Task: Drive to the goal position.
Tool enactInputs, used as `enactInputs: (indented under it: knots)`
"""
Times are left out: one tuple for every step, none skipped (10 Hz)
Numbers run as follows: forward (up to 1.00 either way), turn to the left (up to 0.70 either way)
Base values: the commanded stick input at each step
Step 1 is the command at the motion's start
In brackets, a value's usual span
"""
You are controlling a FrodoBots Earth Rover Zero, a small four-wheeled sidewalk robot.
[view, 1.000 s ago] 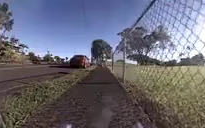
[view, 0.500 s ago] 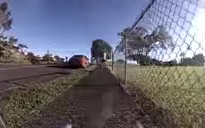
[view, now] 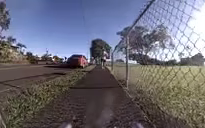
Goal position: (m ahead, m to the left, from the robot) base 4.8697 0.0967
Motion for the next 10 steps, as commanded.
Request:
enactInputs:
  knots:
    - [0.0,0.0]
    - [0.0,0.0]
    - [0.0,0.0]
    - [0.0,0.0]
    - [0.0,0.0]
    - [0.0,0.0]
    - [-0.18,0.0]
    - [-0.23,0.0]
    - [0.0,0.0]
    - [0.0,0.0]
